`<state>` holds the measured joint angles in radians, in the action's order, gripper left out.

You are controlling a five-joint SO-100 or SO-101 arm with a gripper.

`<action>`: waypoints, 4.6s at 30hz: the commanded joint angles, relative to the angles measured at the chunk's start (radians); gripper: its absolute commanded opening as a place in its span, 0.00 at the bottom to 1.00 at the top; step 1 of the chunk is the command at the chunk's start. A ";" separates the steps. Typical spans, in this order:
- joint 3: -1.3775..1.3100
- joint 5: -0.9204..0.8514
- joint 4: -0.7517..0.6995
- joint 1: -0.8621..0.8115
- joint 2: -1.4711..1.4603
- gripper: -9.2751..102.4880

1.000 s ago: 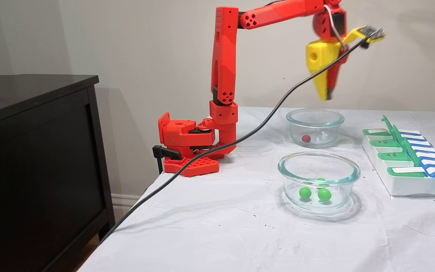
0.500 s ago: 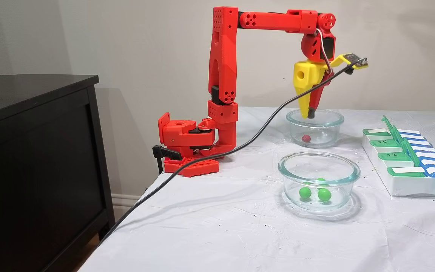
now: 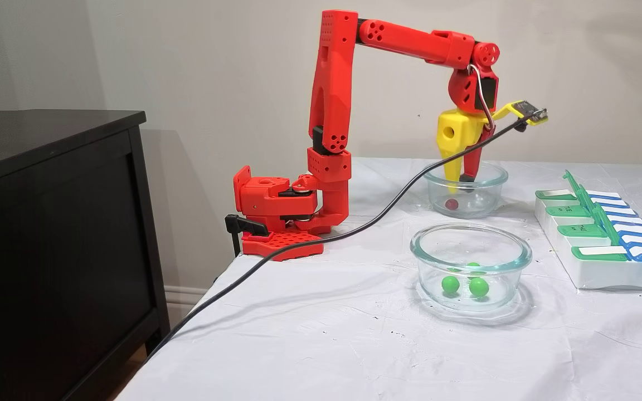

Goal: Sort medicines into box.

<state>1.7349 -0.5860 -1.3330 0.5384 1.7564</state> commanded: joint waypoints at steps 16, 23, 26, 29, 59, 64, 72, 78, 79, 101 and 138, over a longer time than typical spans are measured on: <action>-0.018 -0.103 -0.034 -0.005 -0.089 0.24; -0.018 -0.081 -0.051 0.017 -0.098 0.09; -0.011 -0.069 -0.054 0.025 -0.089 0.09; -0.006 -0.052 -0.066 0.035 -0.077 0.13; -0.025 0.449 -0.114 0.209 0.003 0.31; -0.026 0.483 -0.133 0.255 0.008 0.30; -0.021 0.499 -0.178 0.291 -0.029 0.25; -0.020 0.500 -0.195 0.298 -0.061 0.14; -0.020 0.500 -0.198 0.296 -0.071 0.12; -0.080 0.368 -0.224 0.196 -0.167 0.26; -0.107 0.331 -0.278 0.092 -0.160 0.27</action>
<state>1.6230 -0.2516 -1.5800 0.6197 1.5601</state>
